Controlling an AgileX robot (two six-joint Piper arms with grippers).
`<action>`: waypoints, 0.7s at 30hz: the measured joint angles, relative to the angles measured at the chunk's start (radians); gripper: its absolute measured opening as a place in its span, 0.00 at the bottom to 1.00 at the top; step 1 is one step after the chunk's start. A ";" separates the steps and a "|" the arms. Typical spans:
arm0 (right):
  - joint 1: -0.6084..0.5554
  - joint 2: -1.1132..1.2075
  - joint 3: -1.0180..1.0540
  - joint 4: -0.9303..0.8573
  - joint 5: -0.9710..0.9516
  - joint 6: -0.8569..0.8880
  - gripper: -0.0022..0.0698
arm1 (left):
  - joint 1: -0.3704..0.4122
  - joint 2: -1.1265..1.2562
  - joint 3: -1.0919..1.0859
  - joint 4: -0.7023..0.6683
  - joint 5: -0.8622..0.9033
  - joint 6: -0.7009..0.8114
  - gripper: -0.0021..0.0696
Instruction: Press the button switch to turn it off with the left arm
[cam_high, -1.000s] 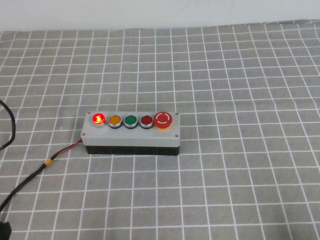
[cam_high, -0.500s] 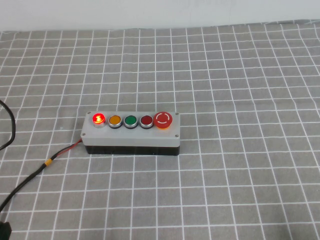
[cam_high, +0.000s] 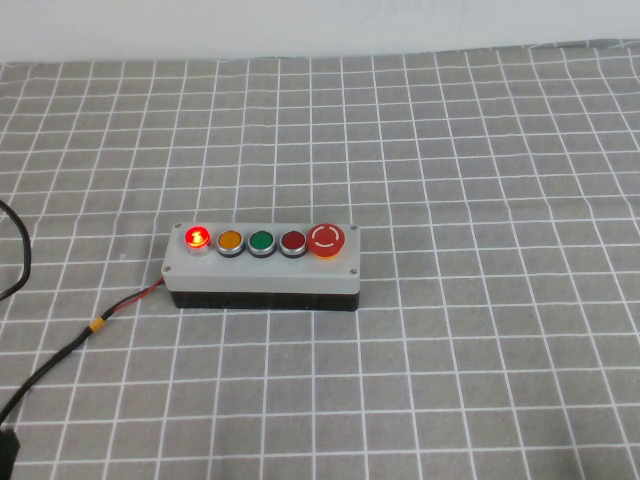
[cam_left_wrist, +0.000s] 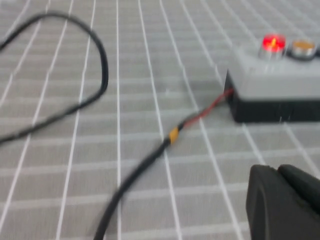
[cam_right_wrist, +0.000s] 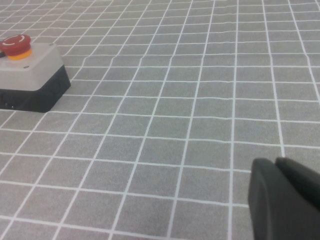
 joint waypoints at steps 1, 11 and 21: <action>0.000 0.000 0.000 0.000 0.000 0.000 0.01 | 0.000 0.000 0.000 0.000 -0.021 0.000 0.02; 0.000 0.000 0.000 0.000 0.000 0.000 0.01 | 0.000 0.000 0.000 0.000 -0.435 -0.003 0.02; 0.000 0.000 0.000 0.000 0.000 0.000 0.01 | 0.000 0.000 0.000 0.000 -0.835 -0.033 0.02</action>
